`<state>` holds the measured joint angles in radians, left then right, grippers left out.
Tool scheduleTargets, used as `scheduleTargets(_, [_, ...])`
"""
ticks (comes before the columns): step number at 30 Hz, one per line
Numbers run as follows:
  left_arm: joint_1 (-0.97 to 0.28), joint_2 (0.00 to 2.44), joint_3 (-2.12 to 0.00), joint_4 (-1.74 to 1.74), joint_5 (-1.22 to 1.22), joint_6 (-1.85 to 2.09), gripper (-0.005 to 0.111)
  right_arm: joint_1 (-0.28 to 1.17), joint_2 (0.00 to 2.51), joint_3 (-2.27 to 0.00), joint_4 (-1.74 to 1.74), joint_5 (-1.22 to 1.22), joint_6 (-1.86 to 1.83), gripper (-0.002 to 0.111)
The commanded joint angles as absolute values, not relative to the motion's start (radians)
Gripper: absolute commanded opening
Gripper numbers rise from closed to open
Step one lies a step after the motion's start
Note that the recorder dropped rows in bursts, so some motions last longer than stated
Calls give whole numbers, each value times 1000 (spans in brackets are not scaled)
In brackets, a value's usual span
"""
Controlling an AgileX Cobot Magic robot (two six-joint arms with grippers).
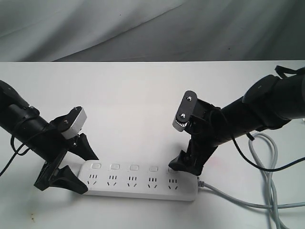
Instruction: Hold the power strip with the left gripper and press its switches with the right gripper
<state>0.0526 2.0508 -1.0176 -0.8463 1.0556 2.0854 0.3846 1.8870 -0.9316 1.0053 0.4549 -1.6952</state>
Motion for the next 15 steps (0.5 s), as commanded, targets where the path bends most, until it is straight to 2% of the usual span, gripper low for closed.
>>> scheduleTargets(1, [48,2052,-1012,-823,1046,2094,0,389,1892,-904,982,409,-1706,104])
scheduleTargets(15, [48,2052,-1012,-823,1046,2094,0,400,1986,-903,985,405,-1689,104])
